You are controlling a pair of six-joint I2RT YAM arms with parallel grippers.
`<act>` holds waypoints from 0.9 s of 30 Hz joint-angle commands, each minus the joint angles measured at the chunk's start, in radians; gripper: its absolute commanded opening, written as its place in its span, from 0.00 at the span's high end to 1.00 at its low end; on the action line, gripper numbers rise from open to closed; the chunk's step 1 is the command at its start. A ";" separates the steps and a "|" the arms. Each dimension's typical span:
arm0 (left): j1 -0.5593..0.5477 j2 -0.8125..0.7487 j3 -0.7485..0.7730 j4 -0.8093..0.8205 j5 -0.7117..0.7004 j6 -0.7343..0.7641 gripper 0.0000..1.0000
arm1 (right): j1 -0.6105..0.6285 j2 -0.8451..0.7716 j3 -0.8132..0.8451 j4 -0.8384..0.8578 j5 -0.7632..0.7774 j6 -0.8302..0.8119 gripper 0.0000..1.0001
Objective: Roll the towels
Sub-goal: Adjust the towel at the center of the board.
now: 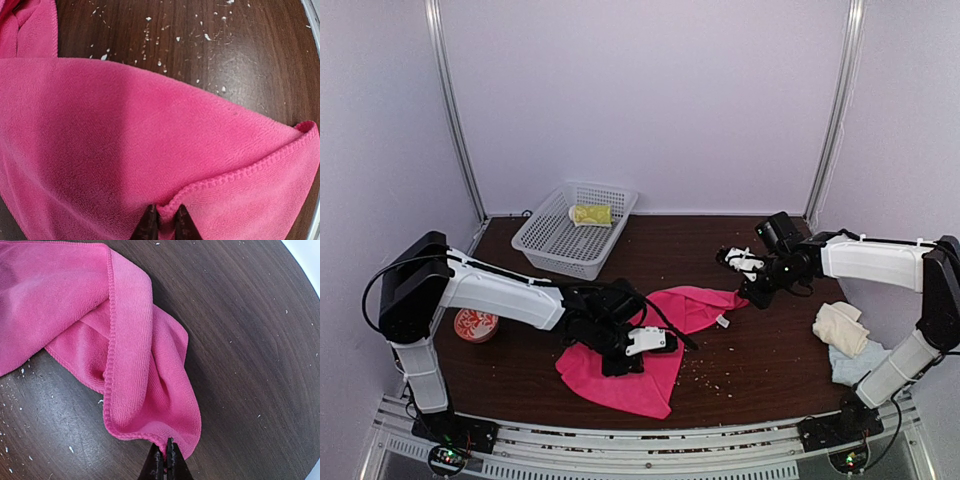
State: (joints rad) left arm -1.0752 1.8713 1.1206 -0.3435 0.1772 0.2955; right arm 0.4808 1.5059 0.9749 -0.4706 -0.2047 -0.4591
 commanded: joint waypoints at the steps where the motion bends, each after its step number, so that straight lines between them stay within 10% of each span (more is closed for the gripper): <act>1: -0.003 -0.022 0.022 0.002 0.007 0.009 0.91 | -0.004 0.010 -0.012 0.012 -0.006 0.010 1.00; 17: 0.015 -0.330 -0.047 -0.041 -0.203 -0.101 1.00 | -0.023 0.010 0.036 -0.001 0.025 0.039 1.00; 27: 0.179 -0.581 0.099 -0.259 -0.633 -0.313 1.00 | -0.257 -0.003 0.507 -0.217 -0.068 0.050 1.00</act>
State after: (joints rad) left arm -0.9466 1.3834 1.1248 -0.5053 -0.1940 0.1165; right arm 0.2844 1.5192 1.3067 -0.5961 -0.2337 -0.4362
